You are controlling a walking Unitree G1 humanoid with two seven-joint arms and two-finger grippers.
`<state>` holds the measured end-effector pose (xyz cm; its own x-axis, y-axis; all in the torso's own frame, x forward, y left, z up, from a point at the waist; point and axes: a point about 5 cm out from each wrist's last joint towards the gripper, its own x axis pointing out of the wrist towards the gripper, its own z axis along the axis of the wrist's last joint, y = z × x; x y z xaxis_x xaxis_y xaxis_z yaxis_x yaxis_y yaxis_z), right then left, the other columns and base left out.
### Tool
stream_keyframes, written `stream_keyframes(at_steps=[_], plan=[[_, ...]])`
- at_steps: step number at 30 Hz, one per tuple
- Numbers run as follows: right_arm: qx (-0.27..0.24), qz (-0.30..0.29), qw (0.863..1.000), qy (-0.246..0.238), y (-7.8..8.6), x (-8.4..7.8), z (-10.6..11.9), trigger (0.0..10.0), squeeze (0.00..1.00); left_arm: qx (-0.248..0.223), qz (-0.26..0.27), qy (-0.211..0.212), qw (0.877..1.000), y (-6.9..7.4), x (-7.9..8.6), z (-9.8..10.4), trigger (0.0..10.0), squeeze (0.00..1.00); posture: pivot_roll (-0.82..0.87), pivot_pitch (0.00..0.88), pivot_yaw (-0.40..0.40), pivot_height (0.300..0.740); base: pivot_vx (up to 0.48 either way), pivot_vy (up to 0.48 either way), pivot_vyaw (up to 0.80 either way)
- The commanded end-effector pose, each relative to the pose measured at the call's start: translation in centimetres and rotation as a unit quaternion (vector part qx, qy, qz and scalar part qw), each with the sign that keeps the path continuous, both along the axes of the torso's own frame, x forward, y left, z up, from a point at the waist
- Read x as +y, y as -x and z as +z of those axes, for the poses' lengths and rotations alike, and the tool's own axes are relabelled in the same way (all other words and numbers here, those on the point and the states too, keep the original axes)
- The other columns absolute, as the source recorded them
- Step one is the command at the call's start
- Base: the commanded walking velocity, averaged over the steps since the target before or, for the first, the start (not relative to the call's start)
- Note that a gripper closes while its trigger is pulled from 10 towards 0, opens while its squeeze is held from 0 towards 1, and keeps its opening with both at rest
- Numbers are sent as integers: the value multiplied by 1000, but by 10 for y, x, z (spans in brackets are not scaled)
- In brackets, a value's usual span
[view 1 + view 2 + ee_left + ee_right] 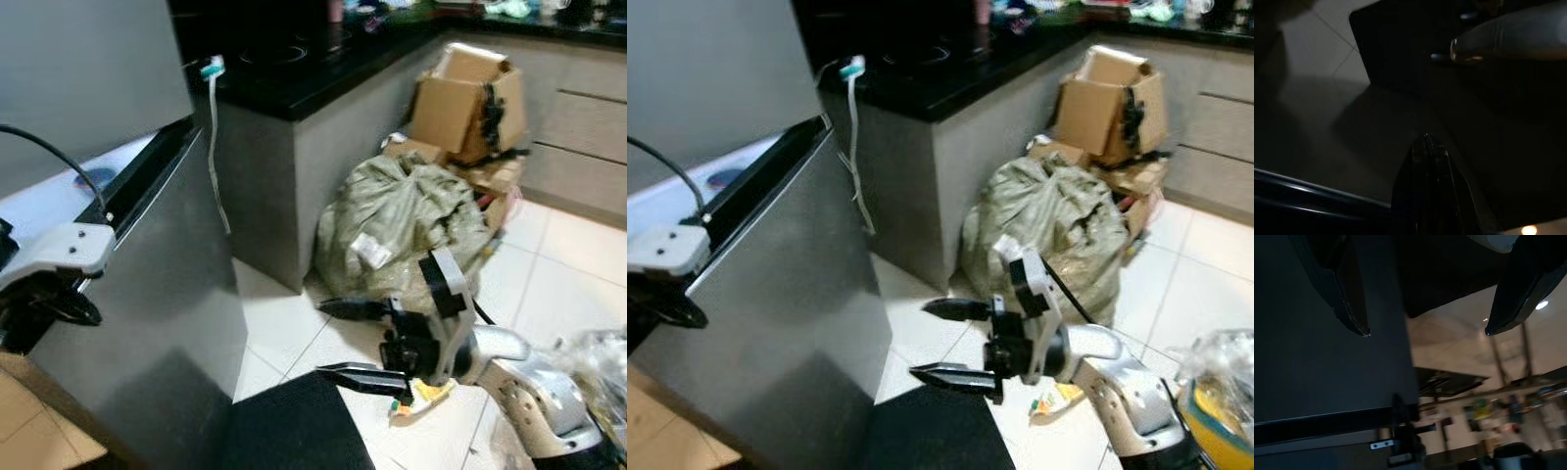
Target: Restocking fridge
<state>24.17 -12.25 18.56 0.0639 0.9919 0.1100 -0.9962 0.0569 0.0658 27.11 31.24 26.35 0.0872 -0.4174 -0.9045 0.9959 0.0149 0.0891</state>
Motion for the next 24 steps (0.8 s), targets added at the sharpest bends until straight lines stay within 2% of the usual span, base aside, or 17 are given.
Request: stream_keyframes(at_steps=[1, 15, 24], plan=[[-6, 4, 1000, -1, 2, 1, 2, 10000, 0, -3, 13, -20, 1000, 5, 9, 6, 10000, 0, -32, 40, 32, 740, 0, 0, 706], [-7, 8, 1000, -6, 3, 6, 2, 10000, 0, -9, 29, -43, 999, 3, 17, 7, 10000, 0, -34, 39, 31, 740, 0, 0, 704], [-8, 13, 1000, -11, 4, 12, 1, 10000, 0, -56, 45, -60, 996, -8, 23, 10, 10000, 0, -30, 42, 31, 740, 0, 0, 703]])
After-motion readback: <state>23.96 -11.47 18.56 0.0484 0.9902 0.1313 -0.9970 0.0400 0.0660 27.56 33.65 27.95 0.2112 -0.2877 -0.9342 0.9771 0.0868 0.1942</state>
